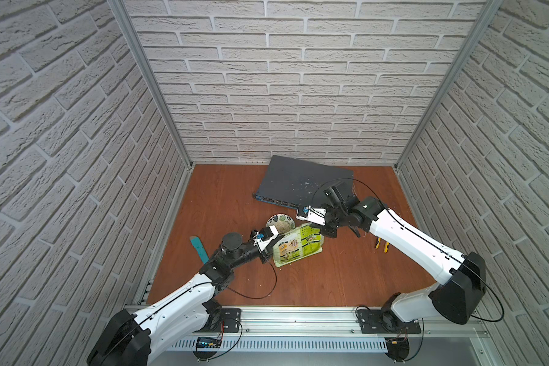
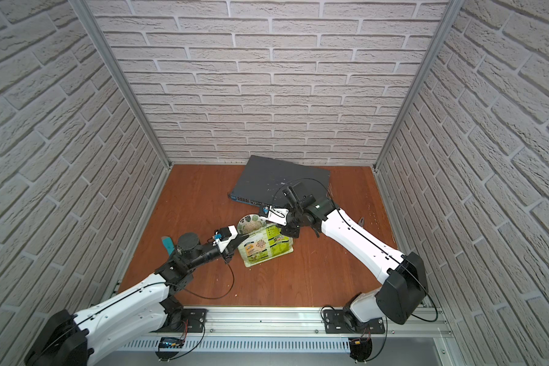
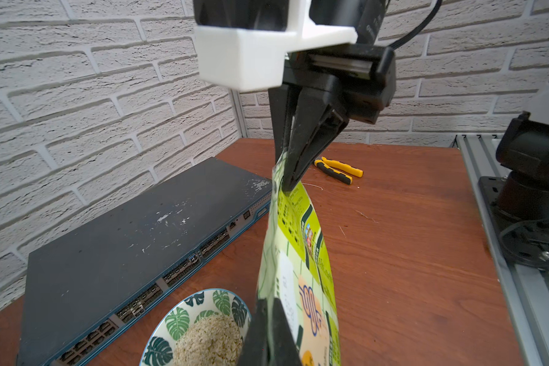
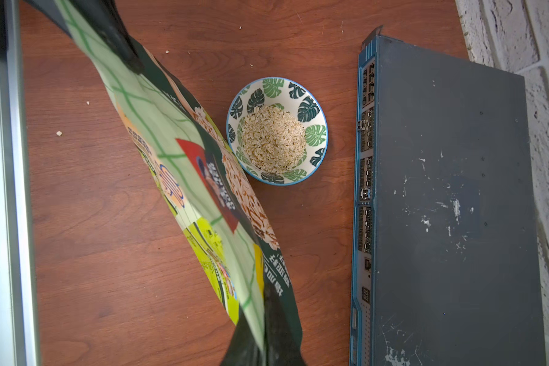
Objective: Pour the oats into the breakfast bowl
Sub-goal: Close the oats bag at the center of the board.
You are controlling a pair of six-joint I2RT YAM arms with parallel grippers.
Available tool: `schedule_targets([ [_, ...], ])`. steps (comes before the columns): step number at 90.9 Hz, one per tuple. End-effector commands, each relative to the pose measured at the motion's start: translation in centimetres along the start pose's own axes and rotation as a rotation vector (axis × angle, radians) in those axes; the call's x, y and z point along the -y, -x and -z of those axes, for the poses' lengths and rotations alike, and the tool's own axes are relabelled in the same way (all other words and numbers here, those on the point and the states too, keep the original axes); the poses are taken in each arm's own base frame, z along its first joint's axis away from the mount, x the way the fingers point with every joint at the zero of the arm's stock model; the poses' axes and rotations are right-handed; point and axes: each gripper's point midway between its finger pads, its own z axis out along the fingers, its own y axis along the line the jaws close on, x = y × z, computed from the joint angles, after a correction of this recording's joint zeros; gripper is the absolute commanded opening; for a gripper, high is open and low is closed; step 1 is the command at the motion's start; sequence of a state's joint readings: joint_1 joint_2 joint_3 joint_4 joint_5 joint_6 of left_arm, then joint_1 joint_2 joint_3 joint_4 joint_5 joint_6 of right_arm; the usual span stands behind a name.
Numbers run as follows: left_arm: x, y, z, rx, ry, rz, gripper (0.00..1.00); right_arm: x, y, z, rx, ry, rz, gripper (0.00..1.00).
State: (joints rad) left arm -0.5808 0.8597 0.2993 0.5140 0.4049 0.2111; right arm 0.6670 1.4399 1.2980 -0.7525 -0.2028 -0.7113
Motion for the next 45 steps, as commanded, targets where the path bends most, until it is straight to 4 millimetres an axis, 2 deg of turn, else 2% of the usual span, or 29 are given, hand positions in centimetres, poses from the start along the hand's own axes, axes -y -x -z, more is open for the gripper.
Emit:
schedule_targets([
  [1, -0.8, 1.0, 0.4, 0.021, 0.037, -0.026, 0.0, 1.6, -1.7, 1.4, -0.042, -0.085, -0.034, 0.08],
  [7, -0.8, 0.9, 0.5, 0.016, 0.039, -0.025, 0.0, 1.6, -1.8, 1.5, -0.044, -0.087, -0.036, 0.03],
  [27, -0.8, 1.1, 0.5, 0.02, 0.043, -0.032, 0.0, 1.9, -2.4, 2.3, -0.055, -0.115, -0.049, 0.06],
  [39, -0.8, 1.0, 0.5, 0.017, 0.04, -0.032, 0.0, 1.7, -2.6, 2.6, -0.055, -0.113, -0.052, 0.04],
  [42, -0.8, 1.0, 0.5, 0.017, 0.04, -0.032, 0.0, 1.7, -2.7, 2.6, -0.058, -0.118, -0.055, 0.06],
  [45, -0.8, 1.0, 0.4, 0.017, 0.039, -0.032, 0.0, 1.7, -2.7, 2.7, -0.06, -0.121, -0.056, 0.13],
])
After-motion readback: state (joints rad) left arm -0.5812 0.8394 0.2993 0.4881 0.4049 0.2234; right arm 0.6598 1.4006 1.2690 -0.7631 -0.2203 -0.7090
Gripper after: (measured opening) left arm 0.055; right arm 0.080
